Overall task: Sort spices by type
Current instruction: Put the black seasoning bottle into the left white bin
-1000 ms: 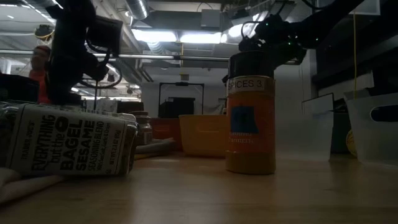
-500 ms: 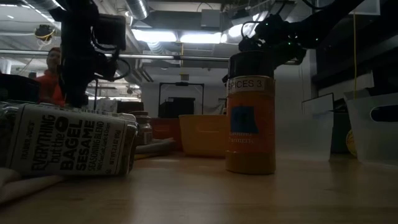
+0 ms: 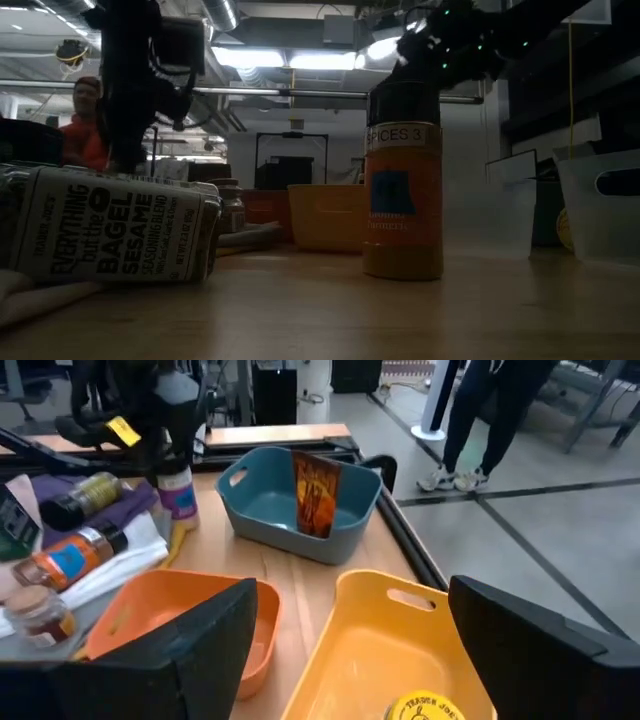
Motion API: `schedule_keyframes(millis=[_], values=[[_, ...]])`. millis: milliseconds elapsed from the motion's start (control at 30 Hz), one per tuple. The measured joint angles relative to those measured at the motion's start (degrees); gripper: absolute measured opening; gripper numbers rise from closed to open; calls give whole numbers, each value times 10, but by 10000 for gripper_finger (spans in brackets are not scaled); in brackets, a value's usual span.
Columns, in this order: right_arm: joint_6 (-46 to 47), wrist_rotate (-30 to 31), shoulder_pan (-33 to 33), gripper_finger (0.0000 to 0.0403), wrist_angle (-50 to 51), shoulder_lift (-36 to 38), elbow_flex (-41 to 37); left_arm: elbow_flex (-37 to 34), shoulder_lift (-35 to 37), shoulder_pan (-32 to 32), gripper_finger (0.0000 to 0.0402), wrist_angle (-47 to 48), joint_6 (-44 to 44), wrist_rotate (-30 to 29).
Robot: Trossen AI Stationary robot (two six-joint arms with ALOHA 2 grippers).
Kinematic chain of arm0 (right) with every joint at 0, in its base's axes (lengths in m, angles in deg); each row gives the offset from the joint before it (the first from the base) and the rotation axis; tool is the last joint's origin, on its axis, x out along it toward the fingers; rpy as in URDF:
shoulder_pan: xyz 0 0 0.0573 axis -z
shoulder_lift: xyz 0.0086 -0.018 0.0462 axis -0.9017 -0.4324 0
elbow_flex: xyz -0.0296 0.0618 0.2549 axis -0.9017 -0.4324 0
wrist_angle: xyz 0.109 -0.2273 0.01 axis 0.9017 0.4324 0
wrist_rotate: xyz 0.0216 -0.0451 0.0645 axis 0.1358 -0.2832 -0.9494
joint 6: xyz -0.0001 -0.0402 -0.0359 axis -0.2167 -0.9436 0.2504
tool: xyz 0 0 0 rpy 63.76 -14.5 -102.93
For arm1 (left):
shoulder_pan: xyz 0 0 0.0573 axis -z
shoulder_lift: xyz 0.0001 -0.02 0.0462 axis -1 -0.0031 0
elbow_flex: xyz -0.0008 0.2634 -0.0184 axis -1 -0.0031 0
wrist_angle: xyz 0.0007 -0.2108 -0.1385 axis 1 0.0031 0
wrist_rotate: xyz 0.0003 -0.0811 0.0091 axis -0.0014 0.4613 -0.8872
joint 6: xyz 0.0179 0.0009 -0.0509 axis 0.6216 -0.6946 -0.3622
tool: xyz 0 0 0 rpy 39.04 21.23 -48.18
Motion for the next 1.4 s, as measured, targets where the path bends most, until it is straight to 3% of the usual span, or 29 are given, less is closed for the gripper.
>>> schedule_keyframes(millis=[267, 567, 867, 1100, 1400], values=[[0, 0, 0, 326, 90, 61, 0, 124, 0, 0, 196, 36, 22, 23], [26, -73, 0, 326, 114, 79, 0, 157, -14, 0, 196, -179, 37, 23], [30, -77, 0, 326, 116, 79, 0, 157, -115, 0, 200, -331, 86, 66], [30, -78, 0, 326, 117, 79, 0, 196, -189, 10, 201, -332, 122, 85], [30, -78, 0, 326, 137, 79, 0, 274, -231, 62, 202, -343, 147, 112]])
